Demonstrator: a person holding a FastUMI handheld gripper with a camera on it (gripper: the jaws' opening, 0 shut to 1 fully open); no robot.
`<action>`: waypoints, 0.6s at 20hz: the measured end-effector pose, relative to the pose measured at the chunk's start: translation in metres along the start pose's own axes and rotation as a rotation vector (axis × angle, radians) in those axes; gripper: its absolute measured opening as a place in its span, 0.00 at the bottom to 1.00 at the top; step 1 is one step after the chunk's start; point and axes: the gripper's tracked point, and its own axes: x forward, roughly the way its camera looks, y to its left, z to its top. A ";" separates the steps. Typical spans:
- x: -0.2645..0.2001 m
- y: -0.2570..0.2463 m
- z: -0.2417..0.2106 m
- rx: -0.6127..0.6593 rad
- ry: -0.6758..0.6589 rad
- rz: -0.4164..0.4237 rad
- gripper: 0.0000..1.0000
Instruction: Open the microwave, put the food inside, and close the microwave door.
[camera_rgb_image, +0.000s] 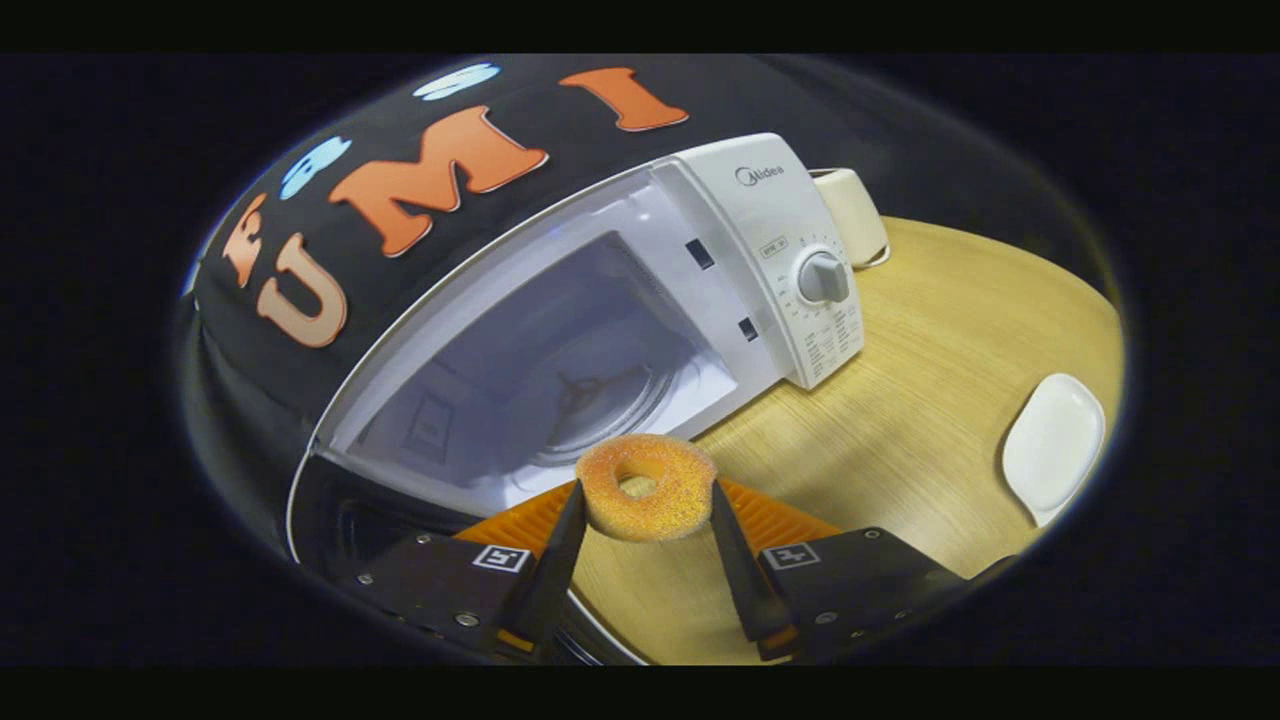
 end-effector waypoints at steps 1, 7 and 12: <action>0.006 0.005 0.001 0.042 -0.001 -0.004 0.69; 0.043 0.037 0.004 0.270 -0.008 0.028 0.69; 0.070 0.046 0.013 0.433 -0.035 0.017 0.69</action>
